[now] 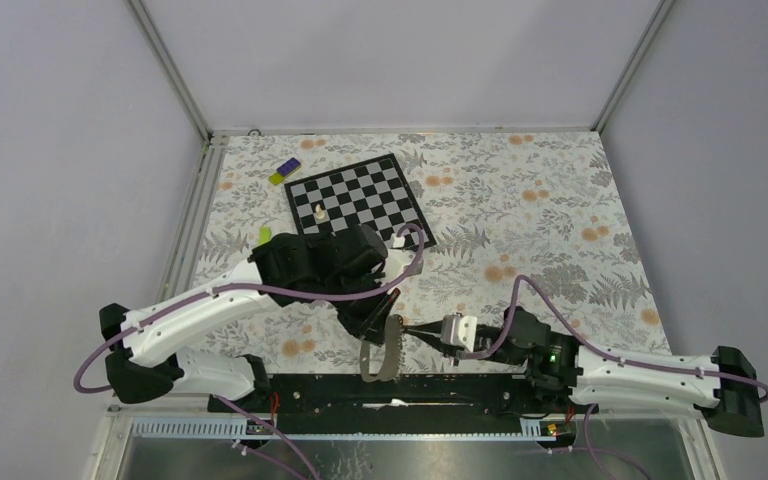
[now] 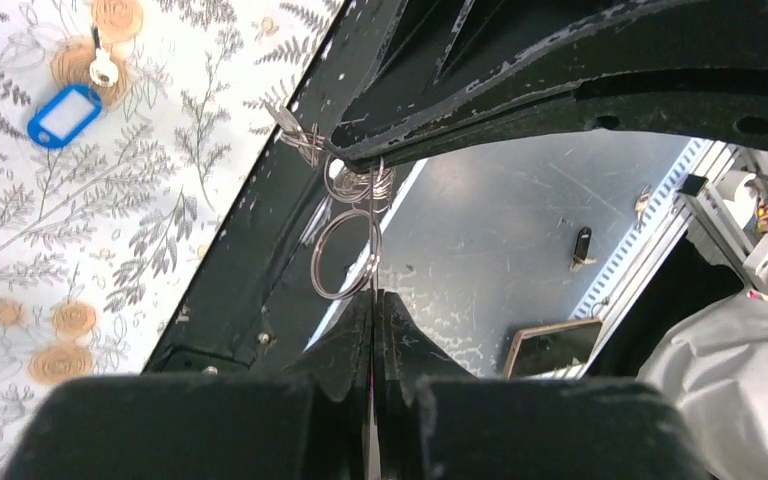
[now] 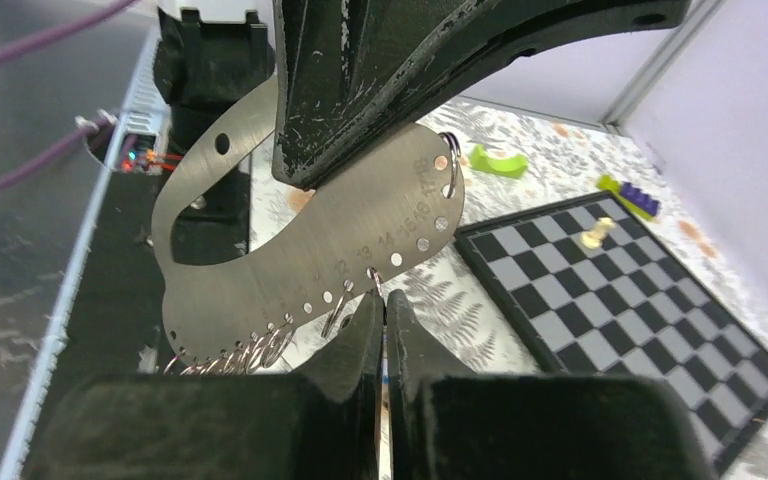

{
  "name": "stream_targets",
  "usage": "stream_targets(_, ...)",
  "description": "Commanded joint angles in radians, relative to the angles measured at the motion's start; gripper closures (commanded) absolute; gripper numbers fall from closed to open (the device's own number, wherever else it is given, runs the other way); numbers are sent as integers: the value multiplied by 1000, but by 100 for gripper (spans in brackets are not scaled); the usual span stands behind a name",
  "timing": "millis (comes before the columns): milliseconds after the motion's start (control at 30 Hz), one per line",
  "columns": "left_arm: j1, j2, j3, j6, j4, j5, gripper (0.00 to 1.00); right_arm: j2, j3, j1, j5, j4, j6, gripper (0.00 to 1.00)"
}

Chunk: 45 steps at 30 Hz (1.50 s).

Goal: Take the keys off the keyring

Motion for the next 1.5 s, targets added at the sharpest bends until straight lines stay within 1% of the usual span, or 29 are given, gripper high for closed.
stream_targets(0, -6, -45, -54, -17, 134, 51, 100, -85, 146, 0, 64, -205, -253, 100)
stream_targets(133, -6, -74, -98, -2, 239, 76, 100, -120, 248, 0, 54, -381, -437, 100)
stream_targets(167, -6, -83, -110, 4, 266, 80, 98, -121, 277, 0, 54, -426, -475, 100)
stream_targets(233, -6, -101, -132, 13, 317, 82, 91, -116, 338, 0, 54, -519, -548, 100)
stream_targets(267, -6, -113, -147, 19, 347, 81, 83, -112, 365, 0, 51, -577, -586, 100)
stream_targets(333, -6, -132, -172, 27, 413, 81, 72, -105, 418, 0, 47, -661, -664, 100)
stream_targets(400, -6, -157, -201, 32, 474, 82, 64, -103, 461, 0, 40, -738, -726, 100)
stream_targets(433, -6, -168, -220, 35, 504, 86, 62, -102, 478, 0, 37, -761, -753, 100)
stream_targets(567, -6, -213, -254, 43, 598, 107, 59, -102, 548, 1, 12, -864, -838, 100)
stream_targets(633, -6, -247, -263, 45, 636, 117, 54, -104, 580, 0, 3, -898, -866, 100)
stream_targets(700, -6, -285, -268, 46, 673, 119, 45, -106, 597, 0, -6, -924, -903, 100)
stream_targets(733, -5, -307, -270, 47, 692, 119, 39, -107, 605, 0, -5, -928, -913, 100)
stream_targets(767, -6, -328, -274, 45, 712, 122, 34, -107, 613, 0, -2, -937, -926, 100)
stream_targets(867, -6, -398, -287, 38, 787, 120, 25, -101, 649, 0, -11, -970, -967, 100)
stream_targets(967, -4, -448, -295, 34, 844, 102, 23, -86, 696, 0, -31, -1010, -1000, 100)
stream_targets(1067, -4, -481, -304, 23, 906, 77, 23, -72, 738, 1, -53, -1043, -1027, 100)
stream_targets(1167, -4, -499, -311, 16, 960, 44, 25, -74, 772, 0, -105, -1055, -1040, 100)
stream_targets(1233, -4, -502, -315, 5, 997, 25, 27, -89, 782, 0, -176, -1038, -1044, 100)
stream_targets(1333, -4, -504, -341, -26, 1087, 25, 31, -109, 783, 0, -269, -987, -1043, 100)
stream_targets(1467, -5, -477, -361, -51, 1173, 26, 35, -110, 791, 0, -335, -965, -1050, 100)
